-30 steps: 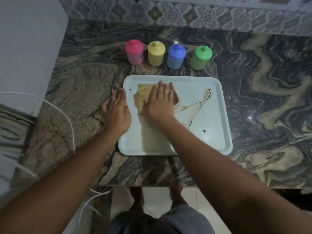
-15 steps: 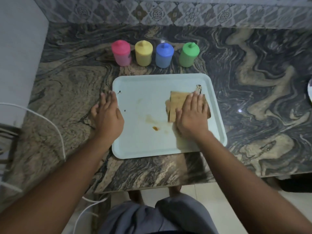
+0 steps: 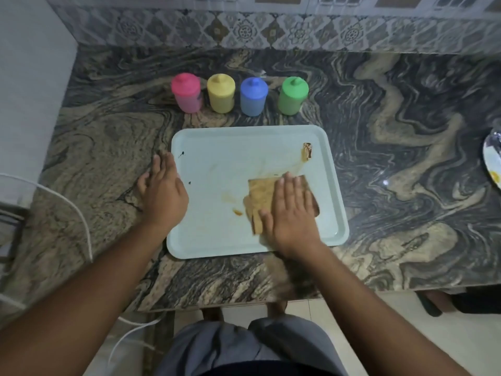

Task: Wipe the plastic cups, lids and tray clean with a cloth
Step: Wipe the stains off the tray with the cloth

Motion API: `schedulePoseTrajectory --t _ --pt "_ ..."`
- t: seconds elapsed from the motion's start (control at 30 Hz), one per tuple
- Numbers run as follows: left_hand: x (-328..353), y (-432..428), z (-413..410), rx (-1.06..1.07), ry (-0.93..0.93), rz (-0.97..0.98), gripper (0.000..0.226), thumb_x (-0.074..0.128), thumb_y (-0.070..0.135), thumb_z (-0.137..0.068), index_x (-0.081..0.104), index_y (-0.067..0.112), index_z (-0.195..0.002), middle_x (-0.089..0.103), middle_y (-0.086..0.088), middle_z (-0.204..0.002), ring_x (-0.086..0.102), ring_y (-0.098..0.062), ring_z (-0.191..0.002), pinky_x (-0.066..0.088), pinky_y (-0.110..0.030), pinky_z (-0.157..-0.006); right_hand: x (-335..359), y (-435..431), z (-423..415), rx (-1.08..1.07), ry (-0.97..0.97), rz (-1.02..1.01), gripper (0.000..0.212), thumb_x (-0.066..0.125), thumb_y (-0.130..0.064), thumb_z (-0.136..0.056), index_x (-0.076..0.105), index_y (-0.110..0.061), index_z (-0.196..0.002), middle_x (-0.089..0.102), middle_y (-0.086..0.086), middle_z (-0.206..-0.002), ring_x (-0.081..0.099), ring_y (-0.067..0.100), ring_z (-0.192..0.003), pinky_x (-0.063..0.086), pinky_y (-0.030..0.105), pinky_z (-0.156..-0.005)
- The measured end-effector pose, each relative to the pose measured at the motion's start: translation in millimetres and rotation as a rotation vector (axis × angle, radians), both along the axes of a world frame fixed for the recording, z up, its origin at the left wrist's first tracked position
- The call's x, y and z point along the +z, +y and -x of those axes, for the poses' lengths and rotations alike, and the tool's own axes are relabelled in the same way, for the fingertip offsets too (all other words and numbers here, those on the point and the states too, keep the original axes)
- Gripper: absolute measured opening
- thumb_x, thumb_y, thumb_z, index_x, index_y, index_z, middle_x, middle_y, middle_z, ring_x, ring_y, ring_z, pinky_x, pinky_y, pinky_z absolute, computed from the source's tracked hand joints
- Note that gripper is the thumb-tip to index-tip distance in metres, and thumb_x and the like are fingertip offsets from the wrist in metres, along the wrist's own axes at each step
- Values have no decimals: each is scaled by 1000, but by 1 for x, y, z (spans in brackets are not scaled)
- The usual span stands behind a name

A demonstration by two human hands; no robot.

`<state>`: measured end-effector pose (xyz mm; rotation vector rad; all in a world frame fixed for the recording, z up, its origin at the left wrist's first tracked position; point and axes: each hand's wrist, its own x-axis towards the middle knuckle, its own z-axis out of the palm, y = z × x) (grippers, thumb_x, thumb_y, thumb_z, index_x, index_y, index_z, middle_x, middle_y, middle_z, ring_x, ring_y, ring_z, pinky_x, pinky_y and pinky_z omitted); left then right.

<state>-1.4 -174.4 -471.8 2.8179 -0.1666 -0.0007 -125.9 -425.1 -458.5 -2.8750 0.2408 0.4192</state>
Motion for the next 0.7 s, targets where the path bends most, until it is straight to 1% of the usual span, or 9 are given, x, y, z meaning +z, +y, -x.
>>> schedulePoseTrajectory --t 0.13,0.23,0.3,0.4,0.47,0.5,0.57,0.63,0.7 --pt "1 0 0 2 0 -22 58 38 10 -99 22 7 -155 24 -8 -162 15 -22 -152 17 -44 -113 -6 -30 -72 -242 -72 52 79 16 -50 -106 -7 5 -159 -13 25 -168 -15 41 -156 -8 54 -127" --pt "-2 0 -1 -2 -9 -17 59 38 9 -99 21 8 -155 21 -7 -163 13 -21 -152 16 -43 -113 -7 -15 -118 -269 -91 20 80 20 -48 -106 -5 8 -157 -11 29 -167 -12 44 -155 -4 58 -126" --pt "-4 -1 -1 1 -5 -11 59 38 9 -99 19 9 -155 20 -6 -164 11 -19 -152 16 -43 -113 -5 12 -116 -146 -99 -20 80 19 -48 -106 -4 7 -158 -11 29 -167 -12 44 -155 -4 57 -126" --pt "-5 -1 -1 15 -3 -7 59 37 9 -99 20 8 -155 21 -7 -163 12 -20 -152 16 -44 -113 -3 44 -59 167 -121 -109 82 22 -51 -105 -8 3 -159 -16 23 -168 -19 36 -156 -8 50 -128" --pt "-5 -1 -1 15 -5 -14 60 38 9 -98 20 8 -155 21 -7 -163 13 -20 -152 17 -45 -113 -5 34 -21 247 -115 -147 81 23 -54 -105 -5 -1 -161 -17 19 -168 -22 32 -155 -7 46 -129" --pt "-5 -1 -1 12 -3 -19 60 39 9 -98 20 8 -155 22 -7 -163 13 -20 -152 17 -45 -113 -7 19 -8 208 -125 -135 80 23 -54 -106 0 -1 -161 -14 19 -167 -20 33 -155 -5 46 -129" --pt "-5 -1 -1 13 -2 -20 60 40 8 -97 21 9 -155 22 -7 -163 14 -20 -152 17 -45 -113 -8 -20 -3 28 -126 -70 78 21 -52 -107 6 3 -159 -9 24 -166 -15 38 -155 -6 46 -128" --pt "-4 0 0 14 -11 -14 61 42 6 -97 23 9 -154 24 -7 -163 16 -20 -152 17 -44 -113 -4 -48 -28 -128 -106 -22 77 18 -48 -106 6 7 -158 -7 29 -166 -11 42 -156 -7 46 -128" --pt "-4 0 0 4 -20 -12 60 43 5 -97 25 8 -154 25 -7 -162 17 -20 -151 17 -44 -113 -3 -53 -74 -202 -126 -19 72 21 -42 -109 6 10 -157 -5 32 -166 -8 44 -156 -4 48 -129"
